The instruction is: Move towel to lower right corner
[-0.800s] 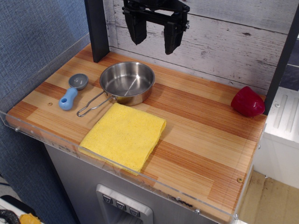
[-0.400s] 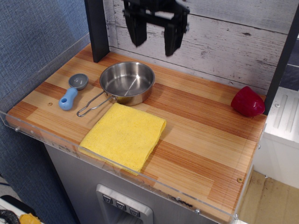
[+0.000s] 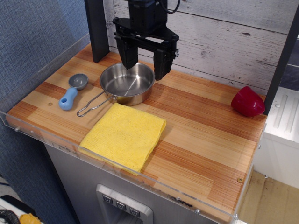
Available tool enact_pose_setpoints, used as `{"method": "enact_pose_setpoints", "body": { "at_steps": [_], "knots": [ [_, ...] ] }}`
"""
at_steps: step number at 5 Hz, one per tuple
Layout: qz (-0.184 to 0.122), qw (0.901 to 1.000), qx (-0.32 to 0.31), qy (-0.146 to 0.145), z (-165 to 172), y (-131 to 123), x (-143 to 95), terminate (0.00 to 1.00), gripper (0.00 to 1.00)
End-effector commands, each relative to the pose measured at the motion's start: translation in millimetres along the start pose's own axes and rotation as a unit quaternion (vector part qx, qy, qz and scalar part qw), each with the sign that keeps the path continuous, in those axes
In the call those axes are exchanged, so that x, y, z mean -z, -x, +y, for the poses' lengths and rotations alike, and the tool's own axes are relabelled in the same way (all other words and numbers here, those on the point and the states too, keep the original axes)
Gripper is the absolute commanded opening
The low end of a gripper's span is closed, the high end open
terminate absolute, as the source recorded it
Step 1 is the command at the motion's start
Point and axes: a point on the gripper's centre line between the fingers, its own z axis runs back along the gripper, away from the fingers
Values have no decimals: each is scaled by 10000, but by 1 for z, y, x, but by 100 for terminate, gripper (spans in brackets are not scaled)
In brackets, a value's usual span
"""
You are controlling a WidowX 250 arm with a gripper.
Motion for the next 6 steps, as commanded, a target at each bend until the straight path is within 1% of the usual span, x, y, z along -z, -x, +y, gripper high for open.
{"method": "enact_pose_setpoints", "body": {
  "at_steps": [1,2,3,4,5,6],
  "knots": [
    [-443,9984,252,-227,-4,38,-19,0,100],
    [-356,9986,180,-353,-7,50,-11,0,100],
    [-197,9983,47,-540,-5,60,-4,0,100],
    [-170,9987,-67,-479,-3,61,6,0,100],
    [-132,9984,-56,-544,-2,60,13,0,100],
    [-101,9987,-29,-494,1,64,20,0,100]
  ]
}}
